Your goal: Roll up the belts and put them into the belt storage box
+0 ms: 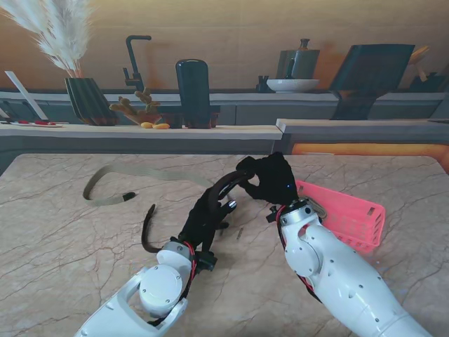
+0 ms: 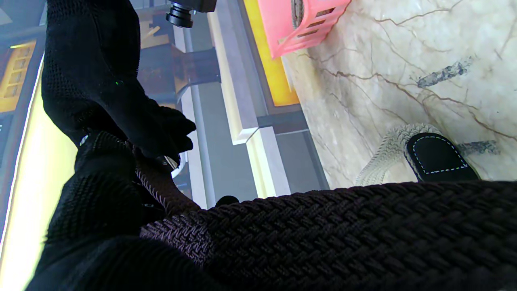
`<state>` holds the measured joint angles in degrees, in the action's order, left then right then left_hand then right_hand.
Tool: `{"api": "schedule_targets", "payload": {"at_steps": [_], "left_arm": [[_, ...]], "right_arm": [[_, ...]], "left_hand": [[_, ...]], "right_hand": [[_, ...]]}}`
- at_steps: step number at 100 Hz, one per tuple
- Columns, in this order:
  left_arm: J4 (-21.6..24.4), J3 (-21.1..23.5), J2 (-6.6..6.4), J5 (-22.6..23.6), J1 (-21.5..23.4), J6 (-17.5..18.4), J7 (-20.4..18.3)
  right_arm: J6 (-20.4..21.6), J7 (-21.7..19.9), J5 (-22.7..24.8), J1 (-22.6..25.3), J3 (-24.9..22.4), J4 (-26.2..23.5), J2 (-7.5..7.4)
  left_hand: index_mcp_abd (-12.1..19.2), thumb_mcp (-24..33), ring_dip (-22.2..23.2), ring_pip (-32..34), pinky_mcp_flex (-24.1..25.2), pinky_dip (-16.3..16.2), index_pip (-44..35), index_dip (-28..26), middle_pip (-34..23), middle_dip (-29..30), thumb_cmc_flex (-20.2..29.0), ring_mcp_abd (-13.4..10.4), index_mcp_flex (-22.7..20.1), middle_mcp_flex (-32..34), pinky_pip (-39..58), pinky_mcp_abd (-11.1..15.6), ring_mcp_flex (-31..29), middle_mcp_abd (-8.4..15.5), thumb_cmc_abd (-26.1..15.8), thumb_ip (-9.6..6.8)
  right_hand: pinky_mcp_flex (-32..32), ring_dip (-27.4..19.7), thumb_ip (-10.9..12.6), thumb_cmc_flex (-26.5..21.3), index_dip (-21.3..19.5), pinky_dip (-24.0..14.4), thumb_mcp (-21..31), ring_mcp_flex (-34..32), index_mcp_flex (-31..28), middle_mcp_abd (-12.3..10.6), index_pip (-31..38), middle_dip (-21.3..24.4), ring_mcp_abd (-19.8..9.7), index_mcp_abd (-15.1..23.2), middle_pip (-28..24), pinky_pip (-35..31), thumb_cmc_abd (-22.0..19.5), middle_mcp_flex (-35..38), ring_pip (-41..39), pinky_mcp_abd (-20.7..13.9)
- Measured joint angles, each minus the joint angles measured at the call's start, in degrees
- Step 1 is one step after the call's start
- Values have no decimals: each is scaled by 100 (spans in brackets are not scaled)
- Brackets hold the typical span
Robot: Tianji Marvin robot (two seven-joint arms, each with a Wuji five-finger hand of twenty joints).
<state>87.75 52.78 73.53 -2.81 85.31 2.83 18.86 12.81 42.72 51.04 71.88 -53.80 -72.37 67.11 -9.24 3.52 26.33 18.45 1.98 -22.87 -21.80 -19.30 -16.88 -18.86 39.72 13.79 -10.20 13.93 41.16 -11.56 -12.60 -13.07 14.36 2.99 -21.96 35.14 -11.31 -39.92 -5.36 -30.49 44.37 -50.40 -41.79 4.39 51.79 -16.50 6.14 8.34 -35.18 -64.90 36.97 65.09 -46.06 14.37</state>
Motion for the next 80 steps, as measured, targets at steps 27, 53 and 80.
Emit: {"api": "schedule_targets", "payload": {"at_steps": [27, 53, 80], "left_arm": [[-242, -172, 135, 124, -130, 274, 565], [-419, -205, 290, 219, -272, 299, 972], [-488, -239, 378, 281, -336, 183, 1258]], "right_arm": [[284, -234, -237, -52, 245, 101, 49], [734, -589, -506, -91, 513, 259, 69], [955, -660, -723, -179, 759, 507, 166]], "left_hand": [[-6, -133, -104, 23, 70, 234, 576, 433, 124, 350, 0, -164, 192, -190, -238, 347, 236, 22, -177, 0], [267, -201, -291, 11, 70, 413, 1131, 508, 301, 423, 0, -302, 200, -230, -572, 581, 310, 212, -241, 0], [274, -268, -293, 352, -24, 208, 1118, -88, -258, 180, 356, -422, 200, -169, 24, 581, 105, 303, -223, 91]], "right_hand": [[0, 0, 16, -99, -34, 2, 172, -1, -82, 228, -1, 0, 147, -483, 0, -52, 0, 0, -56, 2], [0, 0, 22, -104, -107, 5, 170, -75, -142, 275, 102, 11, 182, -564, 0, -56, 0, 74, -85, 64], [-3, 0, 17, -101, -205, 7, 167, -182, -148, 226, 189, 14, 180, -736, 0, -60, 0, 179, -124, 66]]}}
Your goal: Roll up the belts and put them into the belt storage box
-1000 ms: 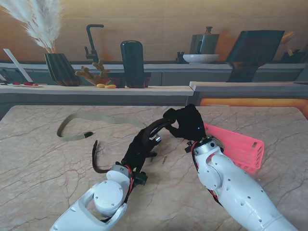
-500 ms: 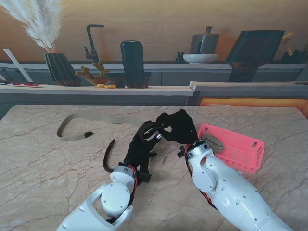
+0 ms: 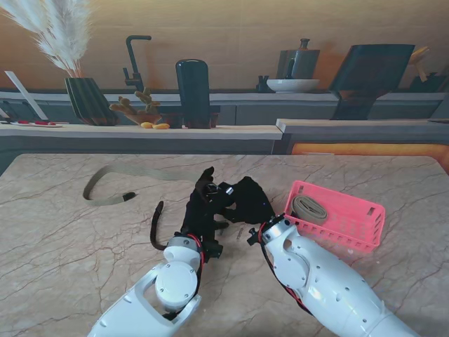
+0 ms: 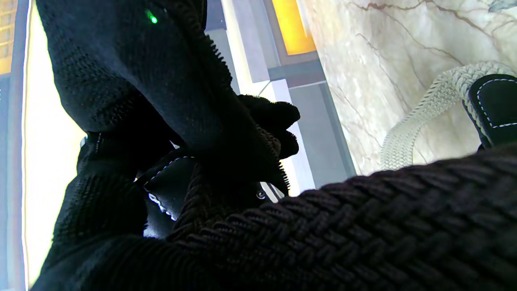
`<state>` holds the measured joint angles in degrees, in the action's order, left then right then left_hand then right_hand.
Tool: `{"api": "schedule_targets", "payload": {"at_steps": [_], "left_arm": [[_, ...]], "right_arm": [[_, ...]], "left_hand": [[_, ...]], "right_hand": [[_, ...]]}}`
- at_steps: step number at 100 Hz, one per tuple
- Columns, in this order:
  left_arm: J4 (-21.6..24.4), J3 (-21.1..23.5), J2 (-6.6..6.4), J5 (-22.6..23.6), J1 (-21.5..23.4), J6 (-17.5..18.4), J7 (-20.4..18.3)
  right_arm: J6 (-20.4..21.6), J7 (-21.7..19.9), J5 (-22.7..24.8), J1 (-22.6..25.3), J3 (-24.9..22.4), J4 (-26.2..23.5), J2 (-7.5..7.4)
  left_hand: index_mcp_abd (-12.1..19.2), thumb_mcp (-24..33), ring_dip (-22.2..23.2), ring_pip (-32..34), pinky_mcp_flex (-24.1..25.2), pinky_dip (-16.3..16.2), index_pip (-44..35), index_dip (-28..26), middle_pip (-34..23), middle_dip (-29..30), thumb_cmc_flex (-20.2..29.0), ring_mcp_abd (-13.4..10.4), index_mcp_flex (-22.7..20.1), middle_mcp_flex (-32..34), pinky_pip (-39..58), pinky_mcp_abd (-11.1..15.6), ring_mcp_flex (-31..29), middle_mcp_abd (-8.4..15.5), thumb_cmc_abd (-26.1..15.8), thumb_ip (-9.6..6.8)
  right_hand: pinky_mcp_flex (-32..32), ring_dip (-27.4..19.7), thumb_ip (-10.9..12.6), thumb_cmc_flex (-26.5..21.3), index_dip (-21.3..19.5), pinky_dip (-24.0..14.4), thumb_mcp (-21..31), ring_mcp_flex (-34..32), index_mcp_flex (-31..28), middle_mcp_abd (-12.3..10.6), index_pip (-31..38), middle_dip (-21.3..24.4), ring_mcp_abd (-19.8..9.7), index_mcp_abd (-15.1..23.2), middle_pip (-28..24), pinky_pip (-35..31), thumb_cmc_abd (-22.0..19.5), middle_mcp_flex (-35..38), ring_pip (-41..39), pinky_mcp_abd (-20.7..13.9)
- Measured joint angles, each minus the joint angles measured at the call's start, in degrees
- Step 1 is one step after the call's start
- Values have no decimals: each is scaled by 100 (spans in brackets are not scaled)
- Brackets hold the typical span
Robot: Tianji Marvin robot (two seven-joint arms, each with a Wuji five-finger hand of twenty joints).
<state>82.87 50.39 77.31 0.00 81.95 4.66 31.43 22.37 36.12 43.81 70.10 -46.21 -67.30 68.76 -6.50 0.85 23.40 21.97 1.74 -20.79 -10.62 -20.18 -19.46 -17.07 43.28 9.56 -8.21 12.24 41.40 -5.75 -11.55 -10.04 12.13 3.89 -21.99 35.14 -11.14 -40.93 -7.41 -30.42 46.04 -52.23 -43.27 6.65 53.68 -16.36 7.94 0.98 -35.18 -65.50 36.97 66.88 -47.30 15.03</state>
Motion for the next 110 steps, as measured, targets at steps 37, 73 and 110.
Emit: {"api": "schedule_targets", "payload": {"at_steps": [37, 73, 110], "left_arm": [[252, 79, 41, -696, 149, 18, -253], [232, 58, -17, -466, 145, -79, -413], [13, -70, 62, -167, -16, -343, -135]], "right_arm": [[-368, 20, 231, 162, -129, -166, -12], [-838, 213, 283, 275, -229, -286, 5], [-1337, 664, 517, 368, -381, -436, 8]], "left_hand": [[-72, -1133, 207, 624, -641, -281, -2285, 18, -688, -337, 1662, 206, 28, 1010, 540, -396, -1064, 42, -489, 428], [-81, 1487, 324, 390, -370, -206, -1212, 301, -365, -349, -420, 424, 39, 630, 267, -767, -691, -93, 86, -281], [-171, 585, 336, 324, -15, -199, -63, 574, -234, -319, -850, 527, 15, 149, 253, -846, -178, -163, 491, -295]], "right_hand": [[-10, 12, -6, 21, 16, 2, -15, -37, -64, -1, 3, 3, 25, -58, -99, -71, 0, 2, -47, 68], [-191, 141, -7, 21, 2, 3, -16, -95, -179, 112, 5, -72, 151, -32, -421, -301, 5, 0, -381, 144], [-298, 144, -7, 3, 2, 64, -16, -159, -221, 184, 5, -74, 228, -32, -487, -459, 9, 8, -508, 232]]}}
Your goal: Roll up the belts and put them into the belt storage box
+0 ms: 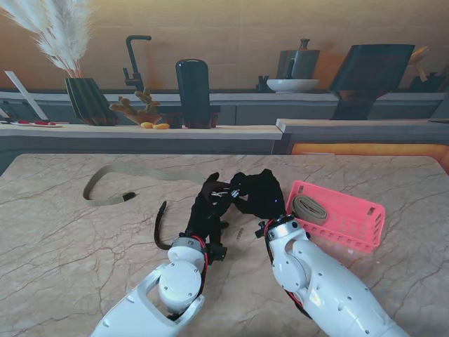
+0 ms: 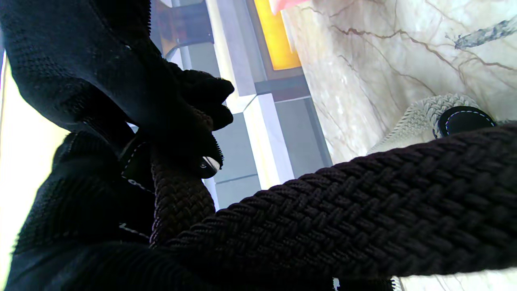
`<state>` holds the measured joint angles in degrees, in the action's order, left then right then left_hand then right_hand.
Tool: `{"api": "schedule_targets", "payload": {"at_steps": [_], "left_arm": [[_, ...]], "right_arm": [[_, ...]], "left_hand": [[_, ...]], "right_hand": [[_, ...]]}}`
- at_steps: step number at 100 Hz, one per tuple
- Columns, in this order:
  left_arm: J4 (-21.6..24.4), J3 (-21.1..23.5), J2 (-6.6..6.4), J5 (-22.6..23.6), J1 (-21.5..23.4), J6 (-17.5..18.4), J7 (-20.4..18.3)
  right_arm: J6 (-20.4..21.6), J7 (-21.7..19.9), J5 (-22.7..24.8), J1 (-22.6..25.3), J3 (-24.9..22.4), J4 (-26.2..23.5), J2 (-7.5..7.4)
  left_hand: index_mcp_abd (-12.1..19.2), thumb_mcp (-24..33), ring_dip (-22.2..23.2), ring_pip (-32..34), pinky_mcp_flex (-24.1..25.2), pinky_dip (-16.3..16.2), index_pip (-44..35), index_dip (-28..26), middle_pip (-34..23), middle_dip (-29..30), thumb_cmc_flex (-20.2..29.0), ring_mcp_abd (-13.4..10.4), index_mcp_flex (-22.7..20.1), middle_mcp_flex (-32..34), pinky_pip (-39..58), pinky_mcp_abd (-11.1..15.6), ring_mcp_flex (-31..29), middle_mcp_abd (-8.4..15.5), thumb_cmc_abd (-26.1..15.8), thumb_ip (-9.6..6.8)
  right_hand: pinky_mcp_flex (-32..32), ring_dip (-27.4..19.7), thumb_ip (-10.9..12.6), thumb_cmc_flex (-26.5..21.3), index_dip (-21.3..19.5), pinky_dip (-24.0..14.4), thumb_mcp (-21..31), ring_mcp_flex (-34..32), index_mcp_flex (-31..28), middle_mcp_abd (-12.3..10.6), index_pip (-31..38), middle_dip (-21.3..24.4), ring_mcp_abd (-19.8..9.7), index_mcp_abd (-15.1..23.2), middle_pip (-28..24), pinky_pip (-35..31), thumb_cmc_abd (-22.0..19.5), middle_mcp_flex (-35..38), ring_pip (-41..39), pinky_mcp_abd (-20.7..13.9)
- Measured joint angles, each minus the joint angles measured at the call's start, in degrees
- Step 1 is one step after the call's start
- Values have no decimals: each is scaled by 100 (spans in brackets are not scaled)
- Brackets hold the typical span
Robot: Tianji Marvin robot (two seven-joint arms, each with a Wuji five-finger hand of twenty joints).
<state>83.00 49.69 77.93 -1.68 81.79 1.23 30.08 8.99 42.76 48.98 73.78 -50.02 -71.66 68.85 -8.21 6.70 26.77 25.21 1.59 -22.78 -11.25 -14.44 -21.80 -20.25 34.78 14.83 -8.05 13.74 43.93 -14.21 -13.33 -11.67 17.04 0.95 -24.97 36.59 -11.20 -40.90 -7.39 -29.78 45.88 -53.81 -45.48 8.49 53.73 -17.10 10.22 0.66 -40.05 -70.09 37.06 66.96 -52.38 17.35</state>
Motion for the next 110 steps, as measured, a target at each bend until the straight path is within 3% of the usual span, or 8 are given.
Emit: {"api": "schedule_targets", "payload": {"at_steps": [30, 45, 62, 70, 79, 85, 96, 110], "left_arm": [[-362, -195, 171, -161, -164, 466, 296], [-359, -183, 203, -175, -155, 522, 538], [-290, -143, 213, -48, -77, 639, 719], [-234, -136, 219, -50, -41, 666, 790], [-162, -103, 225, -70, 2, 698, 844], [-108, -65, 229, -105, 38, 723, 858], [-83, -4, 231, -130, 71, 738, 881], [-53, 10, 245, -220, 60, 755, 884]], "right_arm": [[183, -14, -111, -90, 220, 87, -6], [423, -177, -168, -114, 270, 126, -15], [488, -415, -441, -241, 440, 222, -22], [562, -582, -645, -322, 528, 320, 2], [607, -761, -719, -364, 548, 384, 25], [614, -1018, -826, -360, 530, 361, 26], [568, -1458, -1144, -256, 447, 140, 20], [556, -1401, -1289, -93, 383, 13, 64]], "left_hand": [[179, -390, -255, -315, 76, 207, 862, -145, 283, 136, -109, -525, 10, 0, -359, 379, 78, 185, -139, -3], [180, 1209, -359, -250, -338, 183, 868, -248, -95, 128, -327, -604, -12, 0, -201, 634, -41, 230, 466, 371], [168, 2101, -552, 140, -969, 55, 798, -1051, -648, -42, 108, -686, -20, 252, 74, 926, -661, 312, 462, 437], [98, 2035, -558, 283, -1160, 50, 305, -1046, -711, -110, 729, -702, -11, 408, 131, 988, -836, 360, 149, 464], [78, 573, -566, 419, -1317, 47, -1001, -641, -821, -221, 2259, -711, 67, 700, 216, 989, -1125, 390, -386, 694], [42, 363, -566, 499, -1338, 47, -1969, -638, -835, -466, 2794, -711, 67, 1004, 187, 743, -1272, 429, -426, 818], [40, 361, -563, 598, -1517, -17, -3202, -1003, -734, -804, 2873, -699, 71, 1539, 203, 507, -1575, 430, -423, 867], [40, 219, -528, 686, -1831, -27, -3910, -992, -696, -860, 2906, -696, 74, 1820, 247, 529, -1886, 430, -438, 867]], "right_hand": [[-74, 0, 12, -63, 2, 72, 87, -208, -126, 162, 3, -1, 149, -207, -11, -96, 52, 126, -73, 73], [-74, 0, 11, -65, -4, 127, 86, -217, -131, 156, 9, 2, 153, -273, -12, -103, 52, 147, -75, 133], [-69, 0, 3, -61, -18, 134, 84, -218, -133, 150, 61, 5, 153, -319, -13, -108, 51, 148, -75, 145], [-59, 0, 1, -58, -18, 140, 80, -218, -133, 146, 66, 6, 153, -319, -13, -109, 48, 143, -76, 155], [98, -6, -1, 61, -11, 197, 58, -133, -125, 141, 66, 6, 173, -319, -15, -109, 37, 50, -61, 216], [223, -63, -1, 123, -84, 210, -60, 42, 33, 150, 66, -5, 207, -315, -29, -109, 25, -216, 57, 223], [401, -71, 116, 119, -221, 272, -128, 240, 163, 203, 7, -91, 218, -475, -6, -66, -1, -562, 198, 230], [377, -71, 118, 12, -473, 274, -125, -10, 161, 93, 4, -137, 139, -550, -90, -62, -199, -251, 190, 230]]}}
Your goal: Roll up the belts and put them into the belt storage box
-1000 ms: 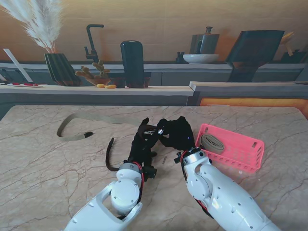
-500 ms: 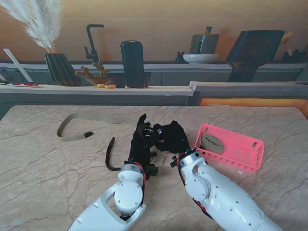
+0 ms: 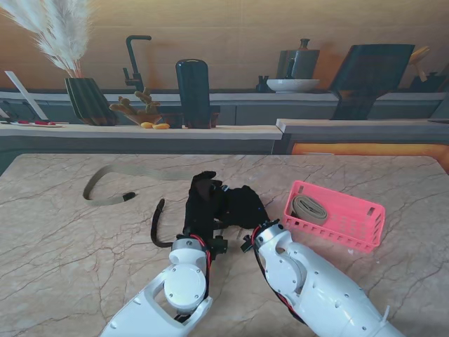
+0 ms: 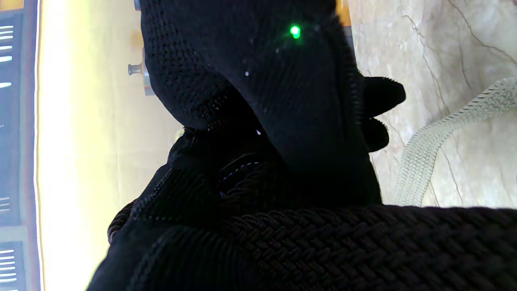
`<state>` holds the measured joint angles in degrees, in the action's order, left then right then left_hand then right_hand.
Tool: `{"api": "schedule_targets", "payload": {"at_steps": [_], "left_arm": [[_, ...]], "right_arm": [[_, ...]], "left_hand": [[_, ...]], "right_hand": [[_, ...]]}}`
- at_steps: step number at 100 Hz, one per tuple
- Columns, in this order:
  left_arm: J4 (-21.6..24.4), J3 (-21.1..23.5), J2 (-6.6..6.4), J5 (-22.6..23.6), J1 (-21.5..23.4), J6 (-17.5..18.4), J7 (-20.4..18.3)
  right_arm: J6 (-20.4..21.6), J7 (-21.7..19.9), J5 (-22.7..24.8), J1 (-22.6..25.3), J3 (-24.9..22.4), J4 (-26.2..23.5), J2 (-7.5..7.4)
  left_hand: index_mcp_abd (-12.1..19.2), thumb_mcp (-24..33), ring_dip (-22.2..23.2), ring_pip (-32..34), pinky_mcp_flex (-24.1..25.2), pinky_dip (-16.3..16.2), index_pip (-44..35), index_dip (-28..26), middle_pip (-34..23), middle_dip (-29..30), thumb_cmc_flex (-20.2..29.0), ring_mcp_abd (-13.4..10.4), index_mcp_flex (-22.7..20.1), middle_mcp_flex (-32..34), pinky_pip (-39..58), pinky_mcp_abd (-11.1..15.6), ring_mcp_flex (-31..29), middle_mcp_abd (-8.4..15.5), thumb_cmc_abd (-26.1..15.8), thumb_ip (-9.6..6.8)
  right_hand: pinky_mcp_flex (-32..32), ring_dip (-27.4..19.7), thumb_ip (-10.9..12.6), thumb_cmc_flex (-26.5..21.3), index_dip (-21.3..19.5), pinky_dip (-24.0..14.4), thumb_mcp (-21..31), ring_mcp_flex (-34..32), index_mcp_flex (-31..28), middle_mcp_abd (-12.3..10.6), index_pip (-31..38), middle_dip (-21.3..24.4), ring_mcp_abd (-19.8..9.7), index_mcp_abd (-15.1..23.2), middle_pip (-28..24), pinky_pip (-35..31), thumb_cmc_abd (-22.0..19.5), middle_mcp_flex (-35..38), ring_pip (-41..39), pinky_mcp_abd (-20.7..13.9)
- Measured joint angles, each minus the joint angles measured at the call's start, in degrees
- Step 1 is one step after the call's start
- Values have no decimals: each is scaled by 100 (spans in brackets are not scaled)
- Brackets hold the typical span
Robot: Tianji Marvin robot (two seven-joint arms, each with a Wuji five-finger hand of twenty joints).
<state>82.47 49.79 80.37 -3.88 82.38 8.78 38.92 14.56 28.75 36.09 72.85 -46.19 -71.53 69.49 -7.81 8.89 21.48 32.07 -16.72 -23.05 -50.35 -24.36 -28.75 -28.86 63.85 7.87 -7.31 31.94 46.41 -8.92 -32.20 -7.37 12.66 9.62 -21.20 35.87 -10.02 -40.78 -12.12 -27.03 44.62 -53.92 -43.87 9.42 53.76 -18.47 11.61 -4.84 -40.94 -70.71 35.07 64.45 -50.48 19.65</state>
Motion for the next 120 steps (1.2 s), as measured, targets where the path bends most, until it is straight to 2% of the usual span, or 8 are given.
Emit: {"api": "schedule_targets", "payload": {"at_steps": [15, 20, 26, 43, 62, 86, 102, 120], "left_arm": [[-3, -10, 52, -119, -39, 2, 43], [0, 3, 65, -122, -40, 1, 75], [23, 44, 74, -121, -26, 1, 133], [249, 211, 58, -69, 78, 30, 188], [402, 308, 5, -27, 122, 68, 99], [500, 426, -138, -278, 156, -154, -585], [520, 485, -363, -350, 123, -629, -1650], [443, 475, -610, -345, -2, -727, -2378]], "right_arm": [[87, -266, -347, 148, -96, -133, 37], [80, -658, -508, 202, -140, -263, 18], [-119, -1284, -560, 265, -184, -500, -48], [-836, -2901, -985, 420, -262, -1188, -363], [-860, -2357, -867, 587, -393, -1170, -366], [-873, -2132, -318, 1014, -956, -1507, -356], [-643, -1753, 223, 1329, -1460, -1700, -369], [128, -1336, 1071, 1431, -1846, -1692, -466]], "left_hand": [[0, 70, 1, 34, -332, 0, -444, 0, 0, -2, 121, 1, 76, 92, 199, 219, -137, -16, -29, -47], [0, 188, 2, 56, -394, 0, -534, 0, 0, -2, 177, 23, 76, 92, 204, 234, -209, -91, -31, -62], [0, 254, 2, 51, -411, 2, -624, 0, 0, -2, 254, 62, 76, 92, 204, 234, -259, -203, -35, -63], [0, 260, 2, 3, -715, 8, -853, 0, -12, -2, 308, 116, 67, 160, 204, 227, -464, -309, -35, -63], [75, 243, 104, 487, -1471, 69, -945, 0, -690, -244, 308, 255, -160, 624, 523, -237, -1280, -370, -30, -63], [214, -101, 1645, 2630, -2763, -22, -948, 1, -1897, -1473, 308, 48, -227, 864, 2527, -801, -2459, -279, -32, -63], [218, -955, 2376, 3609, -3608, -308, -939, -78, -2391, -1649, 359, -214, -629, 1606, 3694, -870, -3285, -269, -92, -530], [218, 2955, 2367, 4298, -4048, -317, -220, -569, -2723, -1947, -2069, -437, -1139, 2323, 4229, -870, -3719, 126, 1518, -543]], "right_hand": [[88, 0, 0, 50, -45, 2, -55, 124, 97, -3, 0, 0, -24, -158, -9, 225, -132, -137, 6, -2], [230, 0, 0, 306, -318, 2, -110, 375, 237, 111, -405, -1, 2, -237, 18, 419, -329, -516, 231, -2], [438, 0, 537, 672, -1069, -2, 2, 728, 583, 200, -1448, -3, 1, -280, 223, 668, -572, -1054, 483, -10], [664, 0, 638, 1013, -1588, -199, -648, 1162, 1729, 265, -2678, -3, -121, -242, 588, 1288, -566, -1929, 1074, -100], [650, 0, 640, 1008, -1882, -409, -842, 1162, 1754, 265, -2679, -3, -131, -165, 588, 1388, -566, -1926, 1082, -110], [450, 7, 642, 890, -2007, -534, -679, 1027, 1102, 265, -2388, -3, -129, 157, 575, 1389, -566, -1587, 1119, -113], [444, 10, 635, 888, -2014, -537, -391, 1017, 1094, 240, -2321, -3, -132, 383, 575, 1409, -563, -1545, 1119, -150], [442, -14, 634, 887, -2022, -537, -88, 1252, 1659, 75, -2079, -3, -398, 1407, 710, 1708, -546, -2179, 1543, -323]]}}
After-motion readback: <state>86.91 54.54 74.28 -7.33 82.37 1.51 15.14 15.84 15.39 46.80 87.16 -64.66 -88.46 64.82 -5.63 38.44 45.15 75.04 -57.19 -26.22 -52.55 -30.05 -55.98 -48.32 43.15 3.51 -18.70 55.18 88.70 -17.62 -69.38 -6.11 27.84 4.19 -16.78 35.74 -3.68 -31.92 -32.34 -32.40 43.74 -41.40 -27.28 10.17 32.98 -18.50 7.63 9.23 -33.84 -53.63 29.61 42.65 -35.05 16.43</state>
